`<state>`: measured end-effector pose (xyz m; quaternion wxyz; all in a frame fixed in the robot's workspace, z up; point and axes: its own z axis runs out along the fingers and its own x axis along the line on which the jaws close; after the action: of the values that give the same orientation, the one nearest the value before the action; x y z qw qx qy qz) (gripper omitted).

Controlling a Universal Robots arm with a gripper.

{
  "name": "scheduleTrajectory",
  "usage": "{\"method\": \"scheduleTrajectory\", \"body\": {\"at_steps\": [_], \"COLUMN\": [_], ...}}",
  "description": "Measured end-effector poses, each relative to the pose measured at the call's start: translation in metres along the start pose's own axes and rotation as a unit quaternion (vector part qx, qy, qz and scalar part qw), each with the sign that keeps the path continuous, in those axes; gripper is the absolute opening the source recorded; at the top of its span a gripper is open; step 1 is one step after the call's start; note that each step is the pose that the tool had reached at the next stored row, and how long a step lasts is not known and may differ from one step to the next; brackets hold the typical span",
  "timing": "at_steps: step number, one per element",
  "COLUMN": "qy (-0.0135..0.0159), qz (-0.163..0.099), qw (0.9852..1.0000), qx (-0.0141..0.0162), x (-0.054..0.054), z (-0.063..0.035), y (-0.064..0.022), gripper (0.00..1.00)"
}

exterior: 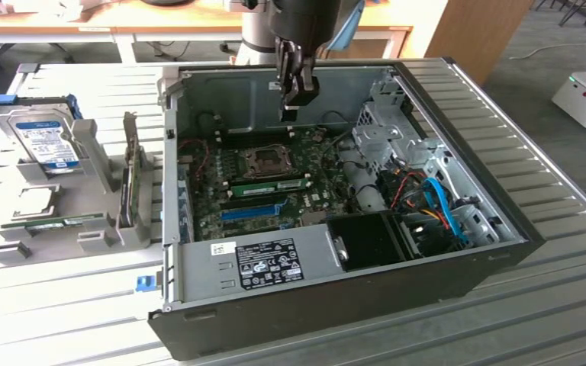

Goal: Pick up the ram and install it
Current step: 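Press down the ram until it locks into place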

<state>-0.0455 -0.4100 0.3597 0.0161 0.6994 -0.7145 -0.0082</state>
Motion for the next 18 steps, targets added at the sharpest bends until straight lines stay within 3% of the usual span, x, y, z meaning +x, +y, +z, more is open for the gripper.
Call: {"method": "scheduleTrajectory", "body": {"at_steps": [10,15,18], "qy": [0.0000,-0.0011,-0.0020], "qz": [0.002,0.032,0.059], "qw": [1.0000,0.9995,0.9982], "qx": [0.0000,-0.0004,-0.0007], "x": [0.0000,0.0000,0.0000], "z": [0.0000,0.0005,0.0010], "y": [0.0000,0.0000,0.0000], "gripper": [0.11,0.11,0.11]}}
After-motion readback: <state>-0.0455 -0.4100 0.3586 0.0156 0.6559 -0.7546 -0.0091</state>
